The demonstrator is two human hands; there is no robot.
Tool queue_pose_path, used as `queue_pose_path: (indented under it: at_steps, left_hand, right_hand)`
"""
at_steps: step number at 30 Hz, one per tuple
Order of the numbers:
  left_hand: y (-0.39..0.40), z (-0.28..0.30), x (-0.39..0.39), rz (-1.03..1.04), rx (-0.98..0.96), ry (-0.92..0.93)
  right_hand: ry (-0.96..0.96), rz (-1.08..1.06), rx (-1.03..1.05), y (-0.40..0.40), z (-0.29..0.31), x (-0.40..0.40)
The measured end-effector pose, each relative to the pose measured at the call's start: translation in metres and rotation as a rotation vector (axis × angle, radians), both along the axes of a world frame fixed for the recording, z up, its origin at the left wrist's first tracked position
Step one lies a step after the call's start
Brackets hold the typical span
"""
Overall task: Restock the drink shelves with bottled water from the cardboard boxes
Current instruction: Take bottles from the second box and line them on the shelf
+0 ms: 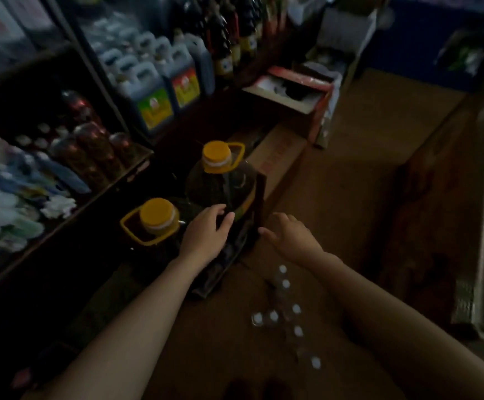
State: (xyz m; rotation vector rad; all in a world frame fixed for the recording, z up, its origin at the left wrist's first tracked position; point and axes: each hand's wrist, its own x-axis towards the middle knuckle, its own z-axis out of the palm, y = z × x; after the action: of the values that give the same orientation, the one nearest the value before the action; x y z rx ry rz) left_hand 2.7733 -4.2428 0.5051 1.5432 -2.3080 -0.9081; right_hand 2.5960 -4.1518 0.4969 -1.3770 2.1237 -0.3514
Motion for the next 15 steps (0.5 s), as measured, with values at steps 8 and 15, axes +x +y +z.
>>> queue_pose_path:
  at_steps: [8,15]
  left_hand:
    - [0.034,-0.213,-0.015,-0.078,0.266,-0.068]
    - [0.076,-0.4,0.007,-0.097,0.476,-0.187]
  right_hand:
    - [-0.068,-0.13,0.223,0.047,-0.192,-0.021]
    - [-0.122,-0.037,0.269,0.071,-0.363,0.009]
